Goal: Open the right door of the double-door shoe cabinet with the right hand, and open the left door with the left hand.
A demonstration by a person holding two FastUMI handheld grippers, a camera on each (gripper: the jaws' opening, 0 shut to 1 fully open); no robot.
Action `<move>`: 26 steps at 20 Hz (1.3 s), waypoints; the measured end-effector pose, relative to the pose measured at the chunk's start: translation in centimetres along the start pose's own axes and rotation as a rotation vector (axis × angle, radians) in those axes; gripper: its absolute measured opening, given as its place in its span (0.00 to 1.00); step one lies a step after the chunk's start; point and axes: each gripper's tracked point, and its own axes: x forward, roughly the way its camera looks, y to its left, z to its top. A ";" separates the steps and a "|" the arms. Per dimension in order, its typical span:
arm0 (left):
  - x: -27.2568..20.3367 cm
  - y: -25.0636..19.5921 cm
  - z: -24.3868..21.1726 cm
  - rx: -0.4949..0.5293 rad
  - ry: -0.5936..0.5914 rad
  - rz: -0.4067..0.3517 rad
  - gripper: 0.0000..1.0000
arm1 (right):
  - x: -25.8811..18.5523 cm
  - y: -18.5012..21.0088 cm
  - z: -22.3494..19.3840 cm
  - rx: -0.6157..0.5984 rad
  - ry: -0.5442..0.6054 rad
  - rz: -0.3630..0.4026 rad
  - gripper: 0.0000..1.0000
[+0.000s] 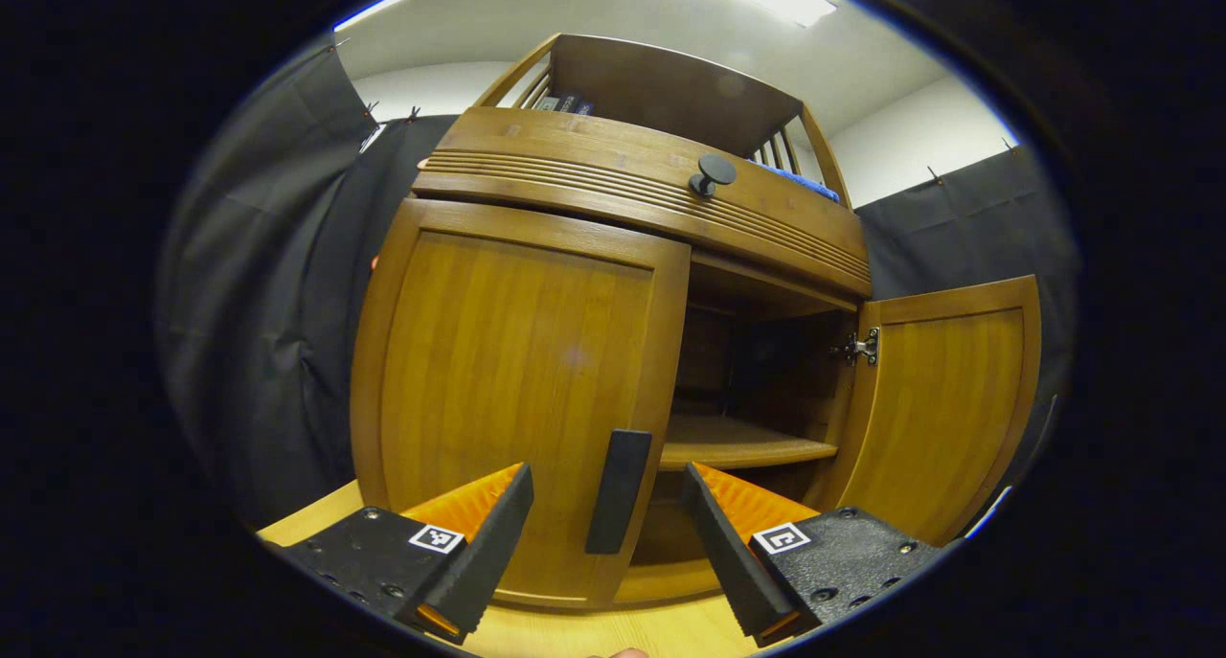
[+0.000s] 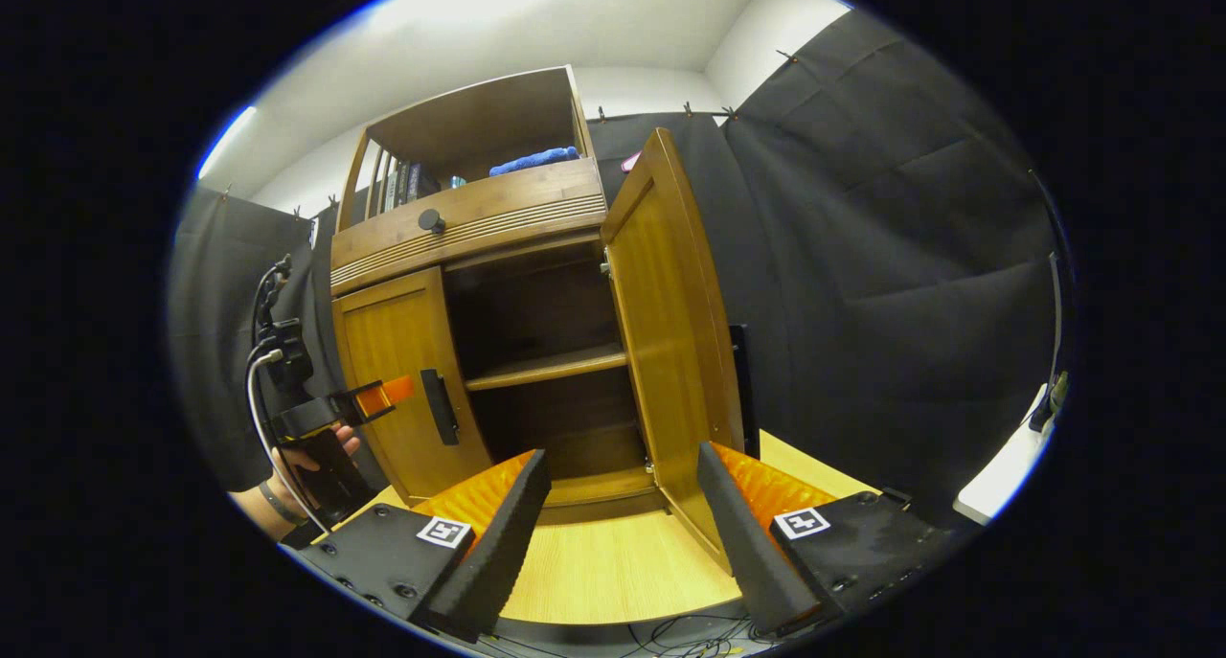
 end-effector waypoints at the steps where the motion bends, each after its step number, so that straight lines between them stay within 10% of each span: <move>1: 0.6 0.0 -0.1 0.013 -0.006 -0.003 0.92 | 0.1 0.0 0.0 -0.002 0.002 -0.001 0.95; 15: 3.7 1.6 -3.7 0.066 0.068 0.075 0.86 | -0.9 -0.7 -0.8 -0.032 0.032 -0.058 0.97; 19: 3.5 0.9 -3.6 0.056 0.067 0.029 0.74 | -0.9 -0.5 -0.9 -0.034 0.037 -0.057 0.97; 23: 3.7 0.0 -3.8 0.060 0.085 0.023 0.32 | -1.1 0.2 -0.9 -0.043 0.038 -0.042 0.87; 26: 3.1 0.3 -3.8 0.085 0.122 0.052 0.23 | -1.0 0.7 -0.9 -0.051 0.038 -0.027 1.00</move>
